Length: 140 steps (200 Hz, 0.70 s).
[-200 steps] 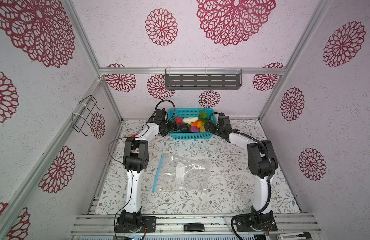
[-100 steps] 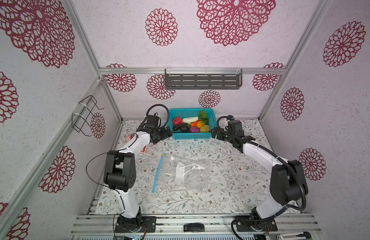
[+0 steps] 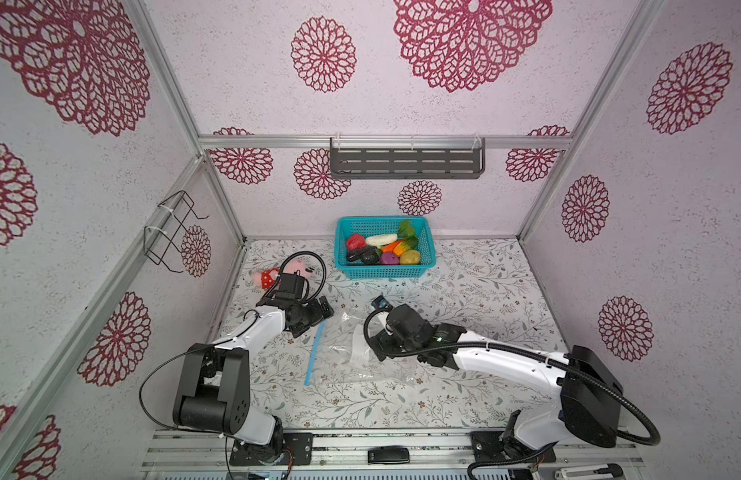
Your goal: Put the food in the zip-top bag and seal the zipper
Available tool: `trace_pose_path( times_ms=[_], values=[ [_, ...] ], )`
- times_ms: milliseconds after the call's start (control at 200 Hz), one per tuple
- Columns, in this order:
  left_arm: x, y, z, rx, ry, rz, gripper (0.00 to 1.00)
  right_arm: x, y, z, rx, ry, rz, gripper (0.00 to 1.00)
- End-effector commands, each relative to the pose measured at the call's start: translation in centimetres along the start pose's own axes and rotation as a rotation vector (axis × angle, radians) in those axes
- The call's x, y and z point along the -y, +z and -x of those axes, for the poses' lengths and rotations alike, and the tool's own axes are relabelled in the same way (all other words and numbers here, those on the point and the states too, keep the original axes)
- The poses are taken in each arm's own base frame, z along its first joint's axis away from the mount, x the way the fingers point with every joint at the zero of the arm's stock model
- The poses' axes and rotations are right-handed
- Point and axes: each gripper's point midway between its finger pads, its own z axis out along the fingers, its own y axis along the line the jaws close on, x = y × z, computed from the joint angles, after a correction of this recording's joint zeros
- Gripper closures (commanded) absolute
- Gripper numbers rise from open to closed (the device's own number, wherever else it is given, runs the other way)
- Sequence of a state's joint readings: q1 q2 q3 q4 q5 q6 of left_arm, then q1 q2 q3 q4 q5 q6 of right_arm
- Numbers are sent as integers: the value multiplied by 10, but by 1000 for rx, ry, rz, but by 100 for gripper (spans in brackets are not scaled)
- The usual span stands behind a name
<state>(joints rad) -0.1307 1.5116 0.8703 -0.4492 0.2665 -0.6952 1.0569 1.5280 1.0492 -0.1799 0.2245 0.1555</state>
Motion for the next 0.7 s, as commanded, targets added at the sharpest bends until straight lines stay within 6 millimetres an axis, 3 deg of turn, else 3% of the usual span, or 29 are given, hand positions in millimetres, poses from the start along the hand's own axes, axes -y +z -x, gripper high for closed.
trace_pose_path(
  times_ms=[0,105,275,475,695],
  values=[
    [-2,-1,1,15,-41,-52,3,-25,11,18,45,-209,-32,1],
    [-10,2,-4,6,-63,-54,3,-47,31,7,0,-348,-44,1],
    [-16,8,-13,-15,-82,-54,3,-33,50,-12,-62,-394,-125,1],
    [-14,14,-15,-30,-97,-78,2,-7,40,-26,-71,-311,-185,2],
    [-3,23,-16,-48,-98,-117,1,25,26,-59,-115,-232,-257,3]
  ],
)
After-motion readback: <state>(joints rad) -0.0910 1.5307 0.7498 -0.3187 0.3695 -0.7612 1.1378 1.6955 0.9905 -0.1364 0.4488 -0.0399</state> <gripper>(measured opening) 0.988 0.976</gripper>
